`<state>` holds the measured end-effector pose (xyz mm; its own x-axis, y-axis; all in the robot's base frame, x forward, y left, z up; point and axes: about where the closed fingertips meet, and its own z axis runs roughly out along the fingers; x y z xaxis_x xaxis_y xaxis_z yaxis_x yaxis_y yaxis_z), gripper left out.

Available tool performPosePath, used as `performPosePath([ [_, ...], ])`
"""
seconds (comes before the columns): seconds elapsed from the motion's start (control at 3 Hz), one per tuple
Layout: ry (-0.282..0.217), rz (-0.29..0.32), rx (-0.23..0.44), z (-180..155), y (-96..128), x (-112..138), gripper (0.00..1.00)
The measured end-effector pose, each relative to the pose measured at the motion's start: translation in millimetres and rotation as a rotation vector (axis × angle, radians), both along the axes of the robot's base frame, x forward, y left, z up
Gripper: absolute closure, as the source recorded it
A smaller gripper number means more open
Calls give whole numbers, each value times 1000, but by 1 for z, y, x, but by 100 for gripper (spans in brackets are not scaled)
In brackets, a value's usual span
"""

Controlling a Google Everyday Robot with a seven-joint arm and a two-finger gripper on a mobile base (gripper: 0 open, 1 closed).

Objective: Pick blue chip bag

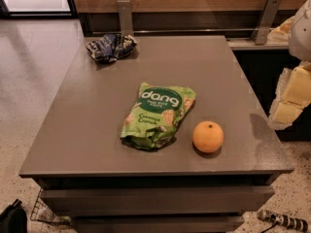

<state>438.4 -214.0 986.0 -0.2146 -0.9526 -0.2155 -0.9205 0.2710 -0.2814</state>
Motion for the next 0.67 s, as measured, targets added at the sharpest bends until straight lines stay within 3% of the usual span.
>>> performPosePath([
  [0.67, -22, -2, 10, 5, -1, 13, 0],
])
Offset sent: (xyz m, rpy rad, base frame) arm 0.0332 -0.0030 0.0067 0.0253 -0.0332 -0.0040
